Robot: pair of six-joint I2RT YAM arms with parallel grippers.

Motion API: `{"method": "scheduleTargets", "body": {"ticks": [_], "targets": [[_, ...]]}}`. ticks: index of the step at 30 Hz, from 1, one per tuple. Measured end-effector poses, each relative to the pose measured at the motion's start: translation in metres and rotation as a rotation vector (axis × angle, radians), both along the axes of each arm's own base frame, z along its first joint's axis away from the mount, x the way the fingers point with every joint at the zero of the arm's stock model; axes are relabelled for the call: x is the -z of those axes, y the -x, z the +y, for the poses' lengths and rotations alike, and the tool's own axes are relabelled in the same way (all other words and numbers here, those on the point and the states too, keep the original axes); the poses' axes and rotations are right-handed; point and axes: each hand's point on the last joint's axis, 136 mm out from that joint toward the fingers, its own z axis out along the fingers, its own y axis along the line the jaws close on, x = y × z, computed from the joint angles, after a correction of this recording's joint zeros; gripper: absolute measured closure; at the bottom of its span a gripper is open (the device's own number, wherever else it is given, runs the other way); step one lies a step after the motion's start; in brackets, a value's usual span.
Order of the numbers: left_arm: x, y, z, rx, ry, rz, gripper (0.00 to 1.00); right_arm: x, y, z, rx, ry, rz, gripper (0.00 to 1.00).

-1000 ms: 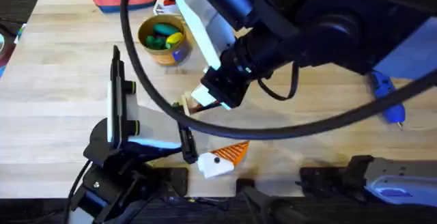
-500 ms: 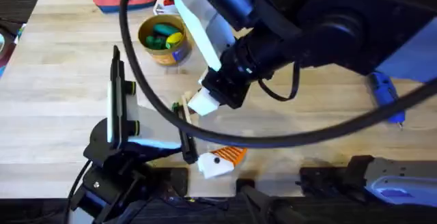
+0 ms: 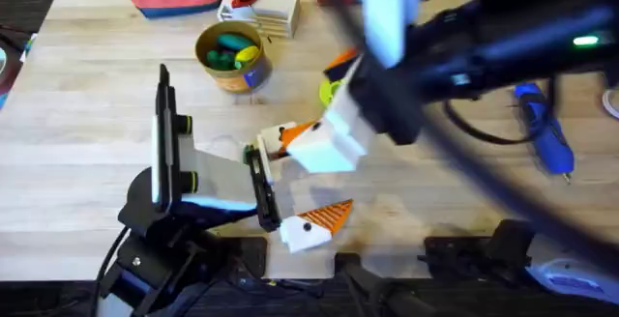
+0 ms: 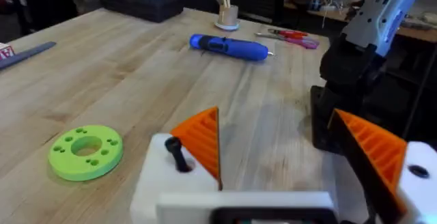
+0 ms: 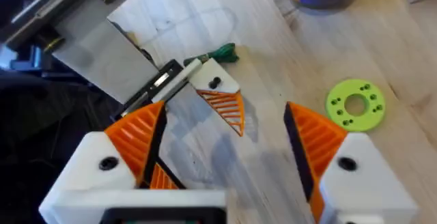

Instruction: Pick up the gripper from the table and insert it into the empty holder that is missing its gripper. Then pick up a screw, insert it into the mounting hole, and use the screwdriver to tighten it. Finally, clean up the table by picking up the vegetable and placing it into the bucket.

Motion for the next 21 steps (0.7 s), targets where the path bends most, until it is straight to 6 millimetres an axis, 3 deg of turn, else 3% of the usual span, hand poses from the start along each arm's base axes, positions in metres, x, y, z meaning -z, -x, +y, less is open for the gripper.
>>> {"method": "scheduleTargets", "body": {"ticks": [6, 17, 19, 21], "targets": [[0.000, 0.000, 0.000, 0.000, 0.000, 0.000, 0.015, -0.028, 0.007, -0.043, 0.074, -0.047, -0.042, 0.008], [0.000, 0.000, 0.000, 0.000, -0.001, -0.002, 0.006, -0.032, 0.052, -0.101, 0.108, -0.009, -0.011, 0.007], [0.000, 0.000, 0.000, 0.000, -0.001, -0.003, 0.045, -0.032, 0.060, -0.108, 0.110, -0.008, -0.008, 0.010], [0.000, 0.000, 0.000, 0.000, -0.001, -0.003, 0.174, -0.031, 0.067, -0.116, 0.114, -0.003, 0.001, 0.009]]}}
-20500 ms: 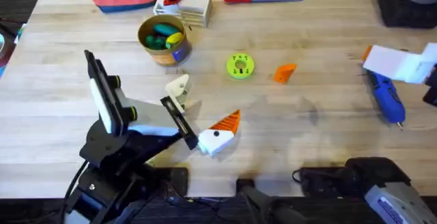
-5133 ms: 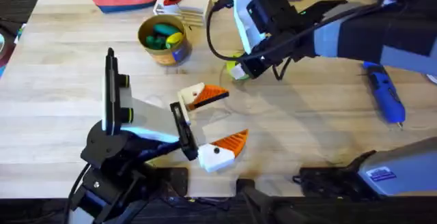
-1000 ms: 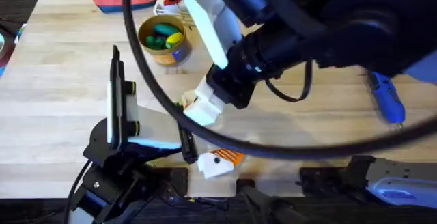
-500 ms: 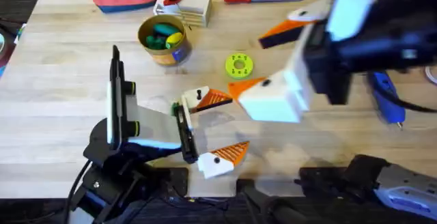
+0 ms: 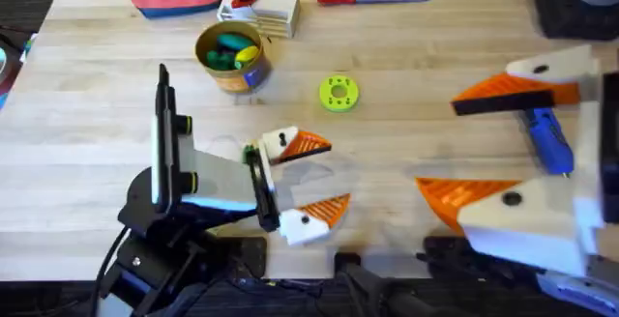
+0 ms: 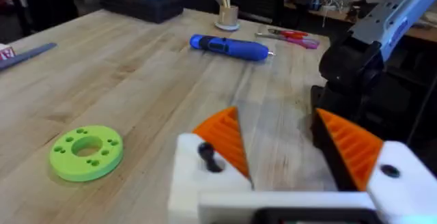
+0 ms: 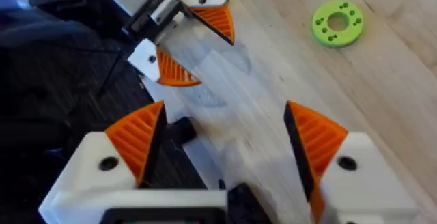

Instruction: Pick up the gripper from the table and insert it into the empty holder that is missing its gripper. Then pick up a screw, insert it into the mounting hole, and use the screwdriver to tighten it. Finally, clean up the table by picking up the vegetable and placing it into the bucket.

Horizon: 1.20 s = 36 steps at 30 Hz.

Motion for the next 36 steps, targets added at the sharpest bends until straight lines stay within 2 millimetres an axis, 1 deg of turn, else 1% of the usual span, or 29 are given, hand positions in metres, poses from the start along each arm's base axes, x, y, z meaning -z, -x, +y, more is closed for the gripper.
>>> {"method": "scheduleTargets", "body": {"ticks": [2, 4, 6, 7, 12, 21, 25, 27, 29, 32, 36], "targets": [[0.000, 0.000, 0.000, -0.001, 0.000, -0.001, 0.398, 0.001, 0.006, -0.005, 0.007, 0.004, 0.014, 0.009], [0.000, 0.000, 0.000, 0.000, 0.000, -0.001, 0.697, 0.002, 0.008, -0.008, 0.013, 0.003, 0.021, 0.009], [0.000, 0.000, 0.000, 0.000, 0.000, -0.001, 0.940, 0.004, 0.011, -0.009, 0.012, -0.001, 0.027, 0.007], [0.000, 0.000, 0.000, 0.001, -0.001, -0.003, 0.984, 0.006, 0.013, -0.010, 0.009, -0.004, 0.034, 0.009], [0.000, 0.000, 0.000, 0.001, -0.001, -0.004, 0.994, 0.017, 0.022, -0.016, 0.003, -0.009, 0.047, 0.009], [0.000, 0.000, 0.000, 0.001, 0.000, -0.004, 0.995, 0.022, 0.034, -0.025, 0.024, -0.069, 0.037, 0.008], [0.000, 0.000, 0.000, 0.001, -0.001, -0.004, 0.995, 0.030, 0.034, -0.025, 0.038, -0.069, 0.052, 0.007], [0.000, 0.000, 0.000, 0.001, -0.001, -0.004, 0.995, 0.034, 0.028, -0.024, 0.065, -0.065, 0.048, 0.007], [0.000, 0.000, 0.000, 0.001, -0.001, -0.004, 0.995, 0.040, 0.019, -0.028, 0.122, -0.043, 0.040, 0.009], [0.000, 0.000, 0.000, 0.001, -0.001, -0.004, 0.995, 0.048, -0.001, -0.042, 0.264, 0.008, 0.005, 0.010], [0.000, 0.000, 0.000, 0.001, -0.001, -0.004, 0.995, 0.047, -0.029, -0.067, 0.474, 0.054, -0.074, 0.010]]}}
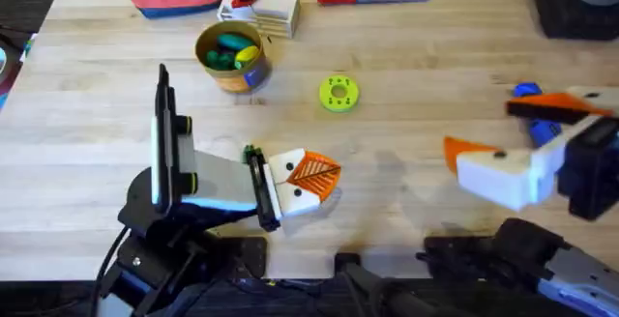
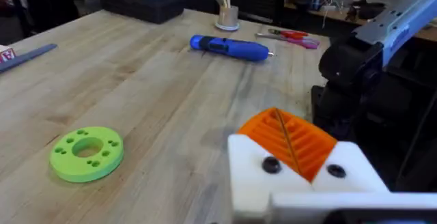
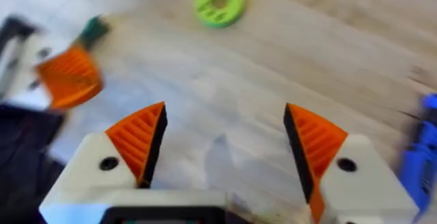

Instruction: Pick up the gripper from the table and insert it into the empty holder that is missing its gripper. Then pick up a screw, insert it into the mounting hole, and use the screwdriver to tighten it. Finally, clean up the table by picking up the vegetable and placing it into the bucket.

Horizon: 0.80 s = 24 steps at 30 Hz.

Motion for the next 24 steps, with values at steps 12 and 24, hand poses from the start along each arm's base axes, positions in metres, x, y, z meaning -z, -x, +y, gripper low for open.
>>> {"method": "scheduleTargets", "body": {"ticks": [12, 24], "targets": [[0.000, 0.000, 0.000, 0.000, 0.000, 0.000, 0.995, 0.020, -0.068, -0.079, 0.510, 0.162, 0.065, 0.010], [0.000, 0.000, 0.000, 0.000, 0.000, 0.000, 0.995, 0.087, -0.116, -0.207, 0.771, 0.300, 0.349, 0.010]]}}
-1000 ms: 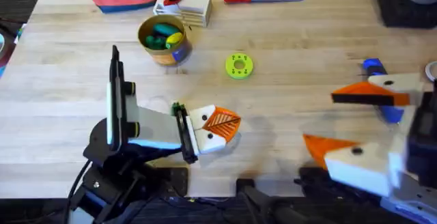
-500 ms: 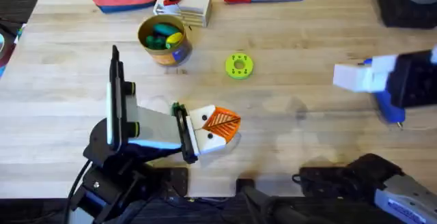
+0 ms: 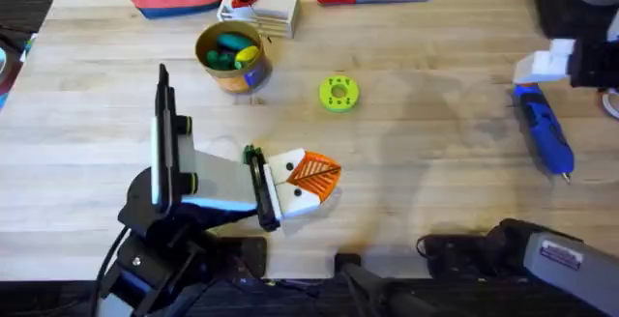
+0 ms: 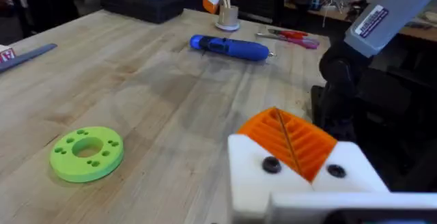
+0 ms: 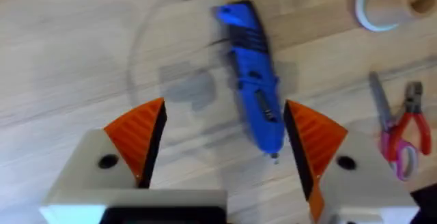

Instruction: Pick up the gripper from the table and insert it into the empty holder that is missing its gripper. Then pick up a screw, insert it into the mounting hole, and use the screwdriver to tighten it. Finally, clean up the table by picking up the vegetable and placing it into the bucket.

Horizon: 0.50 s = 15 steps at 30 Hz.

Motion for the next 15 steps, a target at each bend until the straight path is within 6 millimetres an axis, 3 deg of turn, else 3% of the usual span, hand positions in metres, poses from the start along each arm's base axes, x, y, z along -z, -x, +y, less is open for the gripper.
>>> {"method": "scheduleTargets", "body": {"ticks": [5, 8, 15], "targets": [[0.000, 0.000, 0.000, 0.000, 0.000, 0.000, 0.995, 0.031, 0.001, -0.051, 0.010, 0.019, 0.109, 0.010], [0.000, 0.000, 0.000, 0.000, 0.000, -0.001, 0.995, 0.047, 0.002, -0.068, -0.036, 0.019, 0.163, 0.010], [0.000, 0.000, 0.000, -0.001, 0.000, 0.000, 0.995, 0.076, -0.018, -0.072, -0.157, -0.079, 0.141, 0.010]]}}
